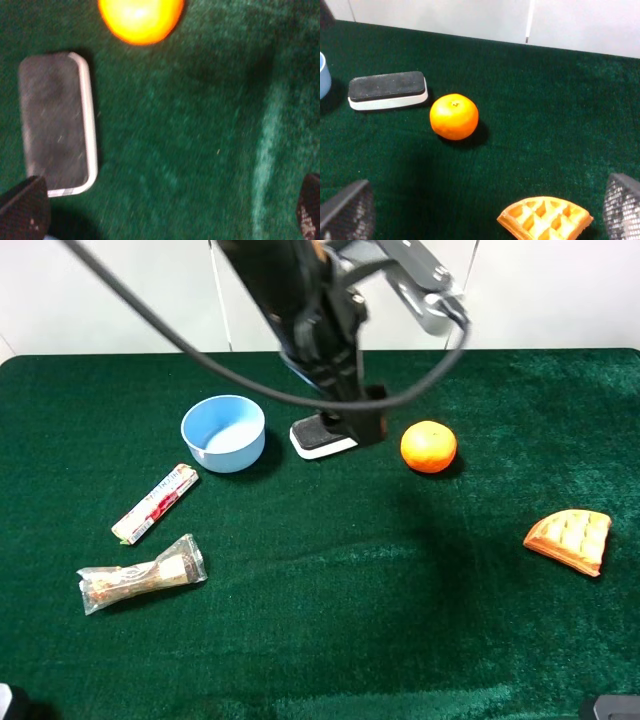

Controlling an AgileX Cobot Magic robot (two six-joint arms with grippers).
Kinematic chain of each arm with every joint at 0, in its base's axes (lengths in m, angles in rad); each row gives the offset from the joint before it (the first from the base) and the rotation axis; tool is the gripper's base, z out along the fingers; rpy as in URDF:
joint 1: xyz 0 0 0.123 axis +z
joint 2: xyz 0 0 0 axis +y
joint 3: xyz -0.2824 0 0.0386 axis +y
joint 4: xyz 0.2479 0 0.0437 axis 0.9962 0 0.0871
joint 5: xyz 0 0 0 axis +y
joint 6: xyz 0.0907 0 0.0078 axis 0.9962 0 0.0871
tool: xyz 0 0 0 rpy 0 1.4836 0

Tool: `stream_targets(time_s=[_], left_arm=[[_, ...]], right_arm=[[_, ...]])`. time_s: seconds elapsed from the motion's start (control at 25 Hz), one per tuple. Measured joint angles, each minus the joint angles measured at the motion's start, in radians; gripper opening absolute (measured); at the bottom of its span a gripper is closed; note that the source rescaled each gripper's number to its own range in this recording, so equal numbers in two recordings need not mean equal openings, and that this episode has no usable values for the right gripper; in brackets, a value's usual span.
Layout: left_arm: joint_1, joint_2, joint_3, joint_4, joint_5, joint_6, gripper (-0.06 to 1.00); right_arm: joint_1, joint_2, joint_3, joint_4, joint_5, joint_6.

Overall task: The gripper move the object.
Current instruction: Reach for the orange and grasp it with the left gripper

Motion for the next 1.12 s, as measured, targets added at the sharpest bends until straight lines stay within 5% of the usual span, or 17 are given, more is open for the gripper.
stream_targets(time_s=[0.44,1.12], left_arm=[[-0.039,0.223,-0.165,-0.009,-0.017,0.000,1.00],[-0.041,0.385,-0.208,0.007,-0.294,0.022,1.00]], right_arm=[[0.000,0.000,0.000,0.000,0.000,0.000],[0.000,0.000,0.000,0.004,0.001,0.000]])
